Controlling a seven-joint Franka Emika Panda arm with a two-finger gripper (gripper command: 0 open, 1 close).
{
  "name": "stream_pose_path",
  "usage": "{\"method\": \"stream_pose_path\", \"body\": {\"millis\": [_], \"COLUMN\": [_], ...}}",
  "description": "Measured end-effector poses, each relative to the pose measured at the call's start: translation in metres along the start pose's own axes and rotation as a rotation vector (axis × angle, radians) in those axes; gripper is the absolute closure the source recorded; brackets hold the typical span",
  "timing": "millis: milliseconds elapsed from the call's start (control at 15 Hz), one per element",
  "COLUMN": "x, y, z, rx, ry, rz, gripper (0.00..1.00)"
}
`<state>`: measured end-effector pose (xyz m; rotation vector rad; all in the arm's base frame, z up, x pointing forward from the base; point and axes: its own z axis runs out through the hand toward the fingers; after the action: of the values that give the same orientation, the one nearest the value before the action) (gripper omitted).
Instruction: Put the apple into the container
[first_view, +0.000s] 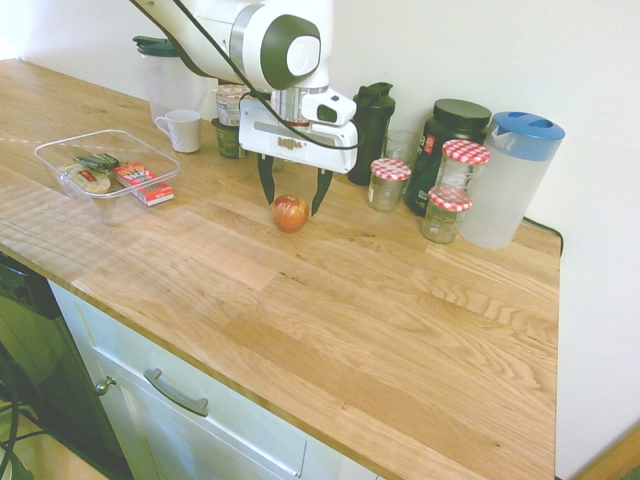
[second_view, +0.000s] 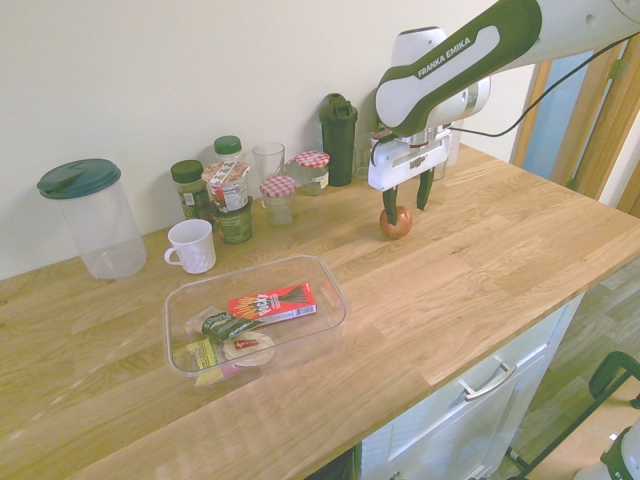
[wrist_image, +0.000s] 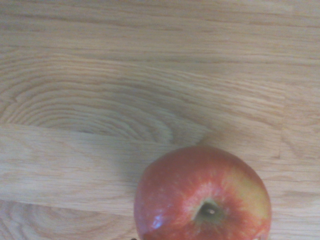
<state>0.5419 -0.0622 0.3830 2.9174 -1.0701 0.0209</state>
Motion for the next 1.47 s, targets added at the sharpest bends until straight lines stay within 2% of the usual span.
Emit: {"method": "stream_pose_path", "body": {"millis": [267,333,1267,1333,1467], "x": [0.004,0.005,0.000,-0.001,-0.012], "y": [-0.002,-0.003,-0.015,-0.016,-0.025], "z": [0.016,0.020,0.023,0.015,-0.030], "rx": [0.012,0.013,0.018,0.027,0.059], "ry": [-0.016,-0.015,-0.006,0.003,0.031], "rz": [-0.020,-0.022,-0.045,-0.047,-0.070], "gripper": [0.00,1.00,1.00,1.00,1.00]}}
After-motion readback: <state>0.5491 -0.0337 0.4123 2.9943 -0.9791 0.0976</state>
